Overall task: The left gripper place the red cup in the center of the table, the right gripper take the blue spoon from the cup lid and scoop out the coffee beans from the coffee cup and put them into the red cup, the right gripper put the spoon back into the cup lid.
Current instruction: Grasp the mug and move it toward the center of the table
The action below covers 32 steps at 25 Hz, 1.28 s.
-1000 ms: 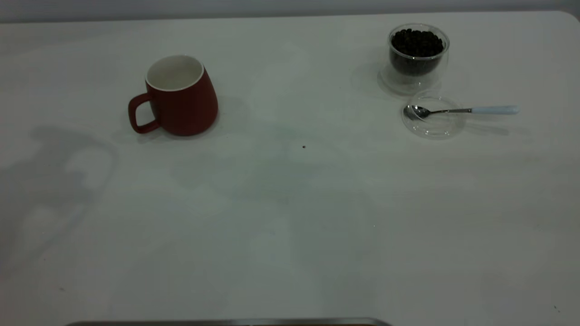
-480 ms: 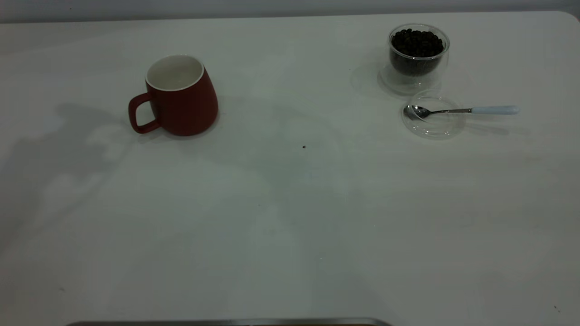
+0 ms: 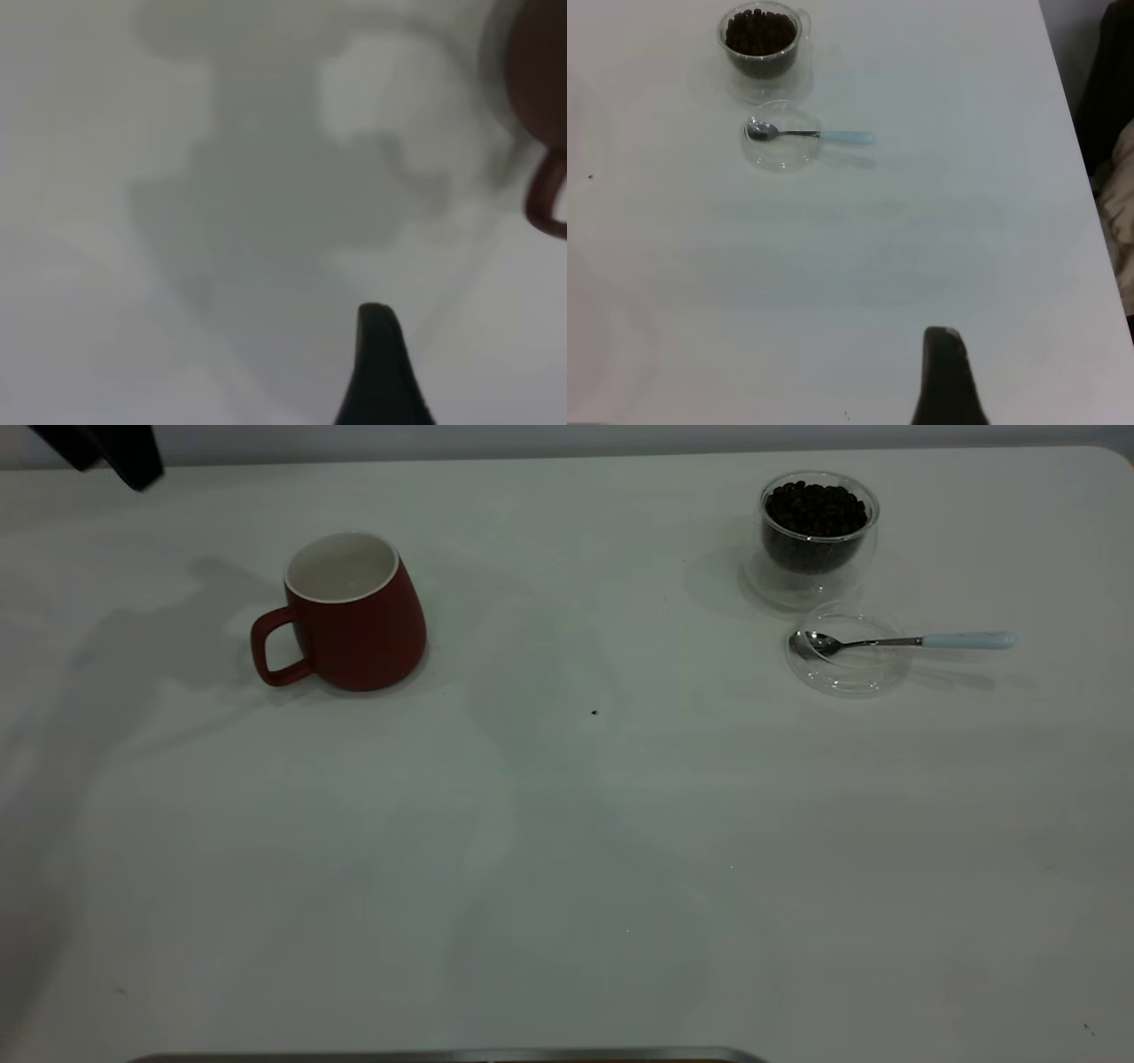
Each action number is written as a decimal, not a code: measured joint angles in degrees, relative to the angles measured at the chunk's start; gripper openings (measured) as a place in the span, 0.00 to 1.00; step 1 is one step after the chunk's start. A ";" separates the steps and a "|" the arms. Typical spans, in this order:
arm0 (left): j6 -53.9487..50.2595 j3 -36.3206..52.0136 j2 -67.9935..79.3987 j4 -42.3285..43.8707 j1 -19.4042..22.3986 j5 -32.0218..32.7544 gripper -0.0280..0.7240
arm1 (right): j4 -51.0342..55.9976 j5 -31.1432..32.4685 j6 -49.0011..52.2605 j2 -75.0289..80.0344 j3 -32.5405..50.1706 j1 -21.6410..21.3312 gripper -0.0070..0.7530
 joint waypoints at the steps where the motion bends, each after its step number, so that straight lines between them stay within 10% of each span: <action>1: 1.89 -1.20 1.34 0.00 0.00 -0.38 0.82 | 0.00 0.00 0.00 0.00 0.00 0.00 0.73; 13: 33.81 -6.17 13.09 -0.15 -4.53 -1.33 0.82 | -0.05 0.00 0.00 0.00 0.00 0.00 0.73; 32: 53.40 -6.64 16.18 -1.25 -6.86 -8.15 0.82 | -0.05 0.00 0.00 0.00 0.00 0.00 0.73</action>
